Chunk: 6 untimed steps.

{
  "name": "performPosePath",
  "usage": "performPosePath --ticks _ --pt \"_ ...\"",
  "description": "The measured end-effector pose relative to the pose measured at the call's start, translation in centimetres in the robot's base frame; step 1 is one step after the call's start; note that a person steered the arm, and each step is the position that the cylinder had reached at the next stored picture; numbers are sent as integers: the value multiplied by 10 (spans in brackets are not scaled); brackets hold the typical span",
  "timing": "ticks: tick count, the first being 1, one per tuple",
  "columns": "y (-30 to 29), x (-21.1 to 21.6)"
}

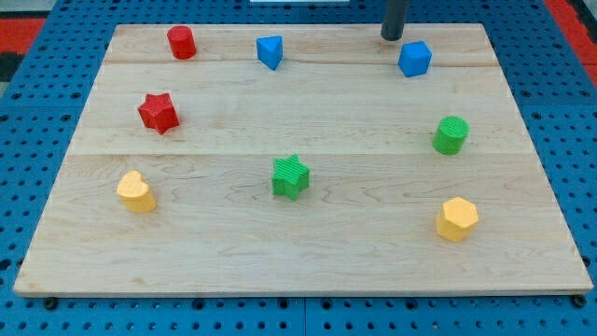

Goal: Move your arm to the center of the board

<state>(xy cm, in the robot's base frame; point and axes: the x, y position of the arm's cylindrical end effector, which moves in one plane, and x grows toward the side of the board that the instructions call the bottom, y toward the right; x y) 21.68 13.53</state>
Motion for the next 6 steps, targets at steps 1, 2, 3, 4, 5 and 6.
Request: performPosePath --ticks 1,2,3,4,5,6 --pt "-22 0" --pt "-71 8" --pt "-90 11" --pt "-90 18" --pt "-82 41" --pt "-80 81"
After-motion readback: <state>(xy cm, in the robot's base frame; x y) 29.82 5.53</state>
